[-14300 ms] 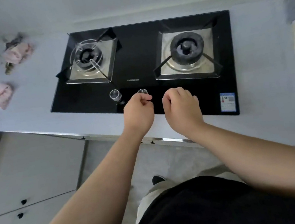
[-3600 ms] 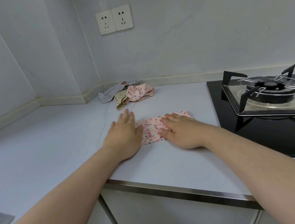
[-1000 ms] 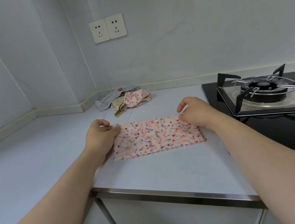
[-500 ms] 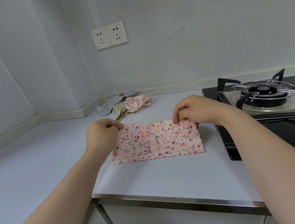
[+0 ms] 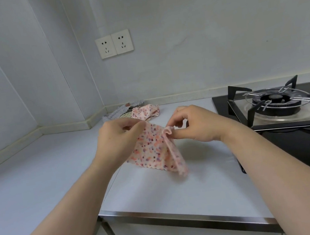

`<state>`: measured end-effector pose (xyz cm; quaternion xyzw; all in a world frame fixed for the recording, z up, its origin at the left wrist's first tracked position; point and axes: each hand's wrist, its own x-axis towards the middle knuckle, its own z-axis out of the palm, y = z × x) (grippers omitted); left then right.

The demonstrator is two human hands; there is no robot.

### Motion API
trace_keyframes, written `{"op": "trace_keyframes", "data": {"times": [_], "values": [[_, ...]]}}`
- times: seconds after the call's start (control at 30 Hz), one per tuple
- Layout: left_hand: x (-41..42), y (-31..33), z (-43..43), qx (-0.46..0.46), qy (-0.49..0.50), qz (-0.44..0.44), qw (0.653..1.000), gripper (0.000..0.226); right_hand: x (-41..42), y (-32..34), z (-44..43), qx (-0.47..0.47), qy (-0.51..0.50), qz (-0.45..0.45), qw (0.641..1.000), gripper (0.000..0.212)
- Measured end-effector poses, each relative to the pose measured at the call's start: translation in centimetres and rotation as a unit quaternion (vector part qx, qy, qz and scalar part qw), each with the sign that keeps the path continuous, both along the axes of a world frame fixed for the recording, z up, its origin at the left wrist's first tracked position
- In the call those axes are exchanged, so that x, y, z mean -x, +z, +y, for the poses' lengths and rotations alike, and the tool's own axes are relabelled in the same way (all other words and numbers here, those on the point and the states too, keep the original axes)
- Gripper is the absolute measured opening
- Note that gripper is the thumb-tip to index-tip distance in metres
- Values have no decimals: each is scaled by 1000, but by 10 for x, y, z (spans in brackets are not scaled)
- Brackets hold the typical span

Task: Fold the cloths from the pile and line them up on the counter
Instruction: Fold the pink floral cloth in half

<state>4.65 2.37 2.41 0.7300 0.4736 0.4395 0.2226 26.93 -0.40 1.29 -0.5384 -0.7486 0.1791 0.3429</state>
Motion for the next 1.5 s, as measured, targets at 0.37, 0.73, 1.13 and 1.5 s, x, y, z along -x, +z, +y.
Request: {"op": "trace_keyframes", "data": {"times": [0.37, 0.73, 1.13, 1.5], "values": [[-4, -3, -5, -94, -89, 65, 989, 23, 24, -5, -1, -151, -16, -32, 988, 10], [6, -1, 11, 2, -48, -153, 987, 12, 24, -3, -6, -66, 36, 14, 997, 27], [13, -11, 26, 166, -68, -246, 953, 25, 31, 2, -11, -38, 118, 208, 970, 26], [9, -14, 27, 24, -36, -106, 993, 20, 40, -16, -5, -290, -91, -97, 948, 25]]}}
